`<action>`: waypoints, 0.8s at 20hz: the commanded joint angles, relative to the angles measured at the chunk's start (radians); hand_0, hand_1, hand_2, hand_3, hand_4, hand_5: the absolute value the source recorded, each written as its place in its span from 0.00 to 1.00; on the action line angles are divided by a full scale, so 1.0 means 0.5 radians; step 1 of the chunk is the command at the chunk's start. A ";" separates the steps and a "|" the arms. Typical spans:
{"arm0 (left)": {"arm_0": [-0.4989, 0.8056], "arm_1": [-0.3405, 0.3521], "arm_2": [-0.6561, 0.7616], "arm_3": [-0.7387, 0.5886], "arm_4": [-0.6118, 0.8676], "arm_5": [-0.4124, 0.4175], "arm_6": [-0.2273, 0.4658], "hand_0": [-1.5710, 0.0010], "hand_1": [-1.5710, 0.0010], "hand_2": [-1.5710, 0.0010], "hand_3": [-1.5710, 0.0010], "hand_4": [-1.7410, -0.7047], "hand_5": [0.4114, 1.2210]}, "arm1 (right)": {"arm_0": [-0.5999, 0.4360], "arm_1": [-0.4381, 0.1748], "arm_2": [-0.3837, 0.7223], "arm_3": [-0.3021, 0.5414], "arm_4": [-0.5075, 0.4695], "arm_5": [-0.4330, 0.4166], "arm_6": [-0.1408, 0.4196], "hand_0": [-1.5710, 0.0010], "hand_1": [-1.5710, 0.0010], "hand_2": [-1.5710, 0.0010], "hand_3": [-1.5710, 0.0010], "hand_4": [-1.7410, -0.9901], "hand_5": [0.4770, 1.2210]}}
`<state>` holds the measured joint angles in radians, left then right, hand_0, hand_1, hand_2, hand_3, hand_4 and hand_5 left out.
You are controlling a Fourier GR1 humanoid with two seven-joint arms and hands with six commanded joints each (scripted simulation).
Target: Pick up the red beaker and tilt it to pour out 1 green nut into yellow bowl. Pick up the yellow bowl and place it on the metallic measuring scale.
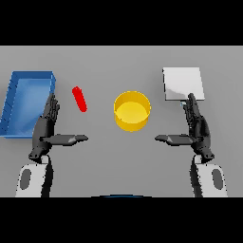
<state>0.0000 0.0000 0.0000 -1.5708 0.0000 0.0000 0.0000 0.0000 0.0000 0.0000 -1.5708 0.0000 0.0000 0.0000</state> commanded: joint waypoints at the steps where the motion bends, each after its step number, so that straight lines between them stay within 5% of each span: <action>1: 0.001 0.004 0.003 -0.001 0.004 -0.001 -0.001 1.00 1.00 1.00 1.00 0.57 0.23 | -0.002 -0.001 -0.002 0.001 -0.002 -0.001 0.001 1.00 1.00 1.00 1.00 0.76 0.16; 6: 0.016 0.031 0.023 -0.021 0.031 -0.019 -0.003 1.00 1.00 1.00 1.00 0.57 0.23 | -0.010 -0.012 -0.010 0.020 -0.012 0.012 -0.002 1.00 1.00 1.00 1.00 0.76 0.16; 7: 0.085 0.094 -0.023 -0.075 -0.041 -0.046 -0.030 1.00 1.00 1.00 1.00 0.57 0.23 | 0.061 -0.098 0.068 -0.061 0.211 -0.054 -0.153 1.00 1.00 1.00 1.00 0.76 0.16; 9: 0.167 0.144 -0.096 -0.198 -0.114 -0.075 -0.029 1.00 1.00 1.00 1.00 0.56 0.23 | 0.132 -0.144 0.165 -0.124 0.459 -0.143 -0.214 1.00 1.00 1.00 1.00 0.77 0.16; 16: 0.158 0.176 -0.164 -0.233 -0.220 -0.067 0.097 1.00 1.00 1.00 1.00 0.56 0.24 | 0.197 -0.128 0.228 -0.254 0.513 -0.139 -0.136 1.00 1.00 1.00 1.00 0.72 0.17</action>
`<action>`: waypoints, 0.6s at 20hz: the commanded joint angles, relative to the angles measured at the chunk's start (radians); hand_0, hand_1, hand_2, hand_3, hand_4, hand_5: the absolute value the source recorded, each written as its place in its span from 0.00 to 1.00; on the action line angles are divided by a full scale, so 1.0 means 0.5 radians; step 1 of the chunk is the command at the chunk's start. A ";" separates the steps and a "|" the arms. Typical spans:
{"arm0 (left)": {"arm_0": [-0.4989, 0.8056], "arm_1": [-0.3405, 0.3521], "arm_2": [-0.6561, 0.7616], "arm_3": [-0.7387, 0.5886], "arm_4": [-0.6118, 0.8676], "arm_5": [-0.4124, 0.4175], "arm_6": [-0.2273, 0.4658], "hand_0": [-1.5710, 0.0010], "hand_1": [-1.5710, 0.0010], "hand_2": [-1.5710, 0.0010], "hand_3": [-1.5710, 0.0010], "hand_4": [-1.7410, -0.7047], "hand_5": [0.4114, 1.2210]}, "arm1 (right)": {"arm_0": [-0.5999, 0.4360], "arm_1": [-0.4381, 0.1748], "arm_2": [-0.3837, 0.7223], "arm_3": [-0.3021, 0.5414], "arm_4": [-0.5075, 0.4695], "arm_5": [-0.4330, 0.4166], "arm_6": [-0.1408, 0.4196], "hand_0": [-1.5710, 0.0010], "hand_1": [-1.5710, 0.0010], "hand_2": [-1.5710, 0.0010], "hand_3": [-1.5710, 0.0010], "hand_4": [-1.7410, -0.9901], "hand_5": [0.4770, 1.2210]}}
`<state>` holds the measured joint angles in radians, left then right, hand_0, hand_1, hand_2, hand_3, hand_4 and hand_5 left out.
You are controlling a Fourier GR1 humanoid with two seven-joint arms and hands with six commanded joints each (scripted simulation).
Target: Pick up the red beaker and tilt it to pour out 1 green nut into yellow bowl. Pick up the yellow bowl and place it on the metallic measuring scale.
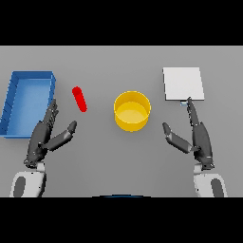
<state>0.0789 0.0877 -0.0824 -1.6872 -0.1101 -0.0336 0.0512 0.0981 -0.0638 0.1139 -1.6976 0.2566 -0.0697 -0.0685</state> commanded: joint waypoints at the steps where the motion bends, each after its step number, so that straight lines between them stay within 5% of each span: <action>1: -0.037 0.004 0.002 0.054 -0.017 0.001 -0.014 1.00 1.00 1.00 1.00 0.56 0.24 | -0.005 0.004 -0.002 0.000 -0.026 0.019 0.011 1.00 1.00 1.00 1.00 0.71 0.18; 12: -0.587 -0.043 0.098 0.803 -0.118 0.081 -0.213 1.00 1.00 1.00 1.00 0.46 0.32 | 0.019 -0.027 -0.025 0.007 -0.061 0.053 -0.074 1.00 1.00 1.00 1.00 0.62 0.21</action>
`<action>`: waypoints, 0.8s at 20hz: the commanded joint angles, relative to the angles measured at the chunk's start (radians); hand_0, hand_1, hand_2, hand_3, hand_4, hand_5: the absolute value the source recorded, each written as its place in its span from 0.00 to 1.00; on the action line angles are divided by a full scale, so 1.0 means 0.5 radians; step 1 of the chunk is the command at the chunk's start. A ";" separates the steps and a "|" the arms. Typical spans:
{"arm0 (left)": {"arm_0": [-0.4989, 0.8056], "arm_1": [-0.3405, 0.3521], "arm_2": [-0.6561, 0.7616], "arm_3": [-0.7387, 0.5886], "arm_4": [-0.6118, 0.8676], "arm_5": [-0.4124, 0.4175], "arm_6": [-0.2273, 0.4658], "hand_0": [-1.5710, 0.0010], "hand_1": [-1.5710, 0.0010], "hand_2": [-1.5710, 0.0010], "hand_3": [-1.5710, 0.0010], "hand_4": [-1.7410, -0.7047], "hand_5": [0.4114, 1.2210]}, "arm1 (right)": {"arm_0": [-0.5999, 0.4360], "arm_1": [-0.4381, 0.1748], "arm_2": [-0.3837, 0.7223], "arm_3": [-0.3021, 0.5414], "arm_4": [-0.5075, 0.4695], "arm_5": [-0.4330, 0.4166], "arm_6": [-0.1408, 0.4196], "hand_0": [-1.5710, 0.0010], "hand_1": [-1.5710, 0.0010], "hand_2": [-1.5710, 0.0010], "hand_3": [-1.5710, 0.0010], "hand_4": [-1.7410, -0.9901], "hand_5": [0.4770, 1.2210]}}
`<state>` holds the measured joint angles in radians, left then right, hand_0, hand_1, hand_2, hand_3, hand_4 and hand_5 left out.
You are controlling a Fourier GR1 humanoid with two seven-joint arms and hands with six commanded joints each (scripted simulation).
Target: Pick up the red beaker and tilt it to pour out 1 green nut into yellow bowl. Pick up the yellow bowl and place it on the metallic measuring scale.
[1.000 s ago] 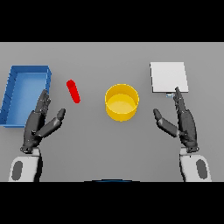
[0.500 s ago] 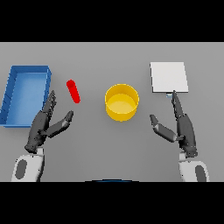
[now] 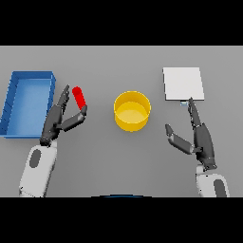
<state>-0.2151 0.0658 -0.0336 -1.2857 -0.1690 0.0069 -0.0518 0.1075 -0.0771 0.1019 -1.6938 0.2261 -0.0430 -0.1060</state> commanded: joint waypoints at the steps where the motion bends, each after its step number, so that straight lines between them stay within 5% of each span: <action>1: -0.047 -0.001 0.012 0.055 -0.004 0.008 -0.024 1.00 1.00 1.00 1.00 0.46 0.32 | 0.004 -0.010 -0.001 -0.004 -0.003 0.010 -0.001 1.00 1.00 1.00 1.00 0.62 0.21; 16: -0.477 -0.027 0.117 0.595 -0.004 0.027 -0.112 1.00 1.00 1.00 1.00 0.42 0.34 | -0.008 -0.015 -0.042 0.010 -0.048 0.010 0.022 1.00 1.00 1.00 1.00 0.63 0.22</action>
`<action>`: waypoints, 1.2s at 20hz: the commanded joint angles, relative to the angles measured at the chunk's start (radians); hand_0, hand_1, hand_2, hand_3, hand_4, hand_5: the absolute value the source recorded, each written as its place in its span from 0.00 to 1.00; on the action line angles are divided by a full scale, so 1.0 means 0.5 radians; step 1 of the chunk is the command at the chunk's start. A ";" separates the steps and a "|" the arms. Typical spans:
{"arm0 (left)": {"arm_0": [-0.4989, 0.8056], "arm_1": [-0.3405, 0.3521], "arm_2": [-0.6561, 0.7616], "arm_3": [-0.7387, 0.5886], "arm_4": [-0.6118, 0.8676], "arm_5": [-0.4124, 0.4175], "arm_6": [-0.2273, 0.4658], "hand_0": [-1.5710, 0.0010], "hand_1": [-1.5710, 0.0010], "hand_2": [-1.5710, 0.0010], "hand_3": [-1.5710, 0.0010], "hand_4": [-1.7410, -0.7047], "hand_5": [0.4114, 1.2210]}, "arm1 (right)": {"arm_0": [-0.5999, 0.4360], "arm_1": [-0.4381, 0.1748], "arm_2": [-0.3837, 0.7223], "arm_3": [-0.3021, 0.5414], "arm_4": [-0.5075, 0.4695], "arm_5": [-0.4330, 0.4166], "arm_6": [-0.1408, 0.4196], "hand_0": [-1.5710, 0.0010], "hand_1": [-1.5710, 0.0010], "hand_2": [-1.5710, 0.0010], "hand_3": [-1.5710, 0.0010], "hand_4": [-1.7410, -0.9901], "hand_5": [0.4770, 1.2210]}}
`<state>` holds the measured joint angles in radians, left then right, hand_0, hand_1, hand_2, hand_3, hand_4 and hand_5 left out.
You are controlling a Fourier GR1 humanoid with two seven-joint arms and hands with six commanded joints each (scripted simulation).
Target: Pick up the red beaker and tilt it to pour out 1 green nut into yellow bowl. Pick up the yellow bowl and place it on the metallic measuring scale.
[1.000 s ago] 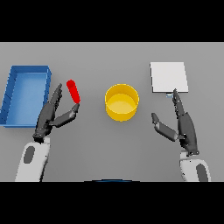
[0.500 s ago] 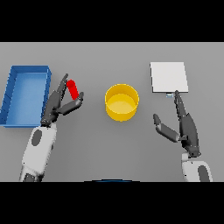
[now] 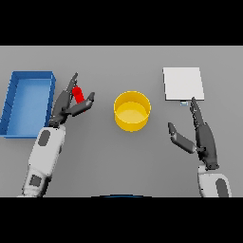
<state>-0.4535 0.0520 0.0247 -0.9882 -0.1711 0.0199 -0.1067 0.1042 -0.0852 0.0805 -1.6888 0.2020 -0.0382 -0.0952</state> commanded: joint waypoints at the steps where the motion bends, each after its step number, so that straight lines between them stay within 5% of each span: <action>1: -0.006 -0.008 0.005 0.038 0.002 -0.001 -0.058 1.00 1.00 1.00 1.00 0.41 0.35 | -0.010 -0.003 0.005 -0.013 0.011 -0.004 0.017 1.00 1.00 1.00 1.00 0.63 0.22; 5: -0.067 -0.036 0.073 0.136 0.059 0.014 -0.131 1.00 0.98 0.96 0.98 0.35 0.39 | -0.022 0.005 0.021 -0.014 0.035 -0.012 0.037 1.00 1.00 1.00 1.00 0.64 0.22; 7: -0.130 -0.067 0.121 0.183 0.099 0.045 -0.107 0.82 0.79 0.77 0.81 0.28 0.46 | -0.007 0.004 0.013 -0.005 0.027 -0.013 0.007 1.00 1.00 1.00 1.00 0.64 0.22; 9: -0.157 -0.067 0.123 0.238 0.059 0.111 -0.091 0.58 0.55 0.53 0.54 0.23 0.65 | -0.018 0.005 0.015 -0.001 0.037 -0.018 0.036 1.00 1.00 1.00 1.00 0.65 0.23; 12: -0.202 -0.061 0.087 0.303 0.020 0.115 -0.151 0.30 0.28 0.27 0.38 0.13 0.82 | -0.003 0.013 0.021 -0.016 0.036 -0.018 0.020 1.00 1.00 1.00 1.00 0.65 0.22; 14: -0.174 -0.064 0.047 0.254 -0.015 0.104 -0.123 0.19 0.18 0.17 0.24 0.19 0.89 | 0.006 0.003 0.005 -0.018 0.015 -0.010 0.013 1.00 1.00 1.00 1.00 0.65 0.22; 16: -0.168 -0.090 0.051 0.246 -0.026 0.115 -0.111 0.12 0.12 0.11 0.16 0.23 0.93 | -0.001 0.014 0.022 -0.017 0.039 -0.021 0.034 1.00 1.00 1.00 1.00 0.64 0.23; 24: -0.184 -0.091 0.060 0.039 0.093 0.235 -0.118 0.02 0.02 0.02 0.03 0.04 0.87 | -0.013 0.015 0.021 0.008 0.060 -0.039 0.002 1.00 1.00 1.00 1.00 0.64 0.23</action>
<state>-0.5461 0.0068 0.0550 -0.9695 -0.1226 0.1364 -0.1700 0.0977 -0.0776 0.0912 -1.6848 0.2321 -0.0576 -0.0922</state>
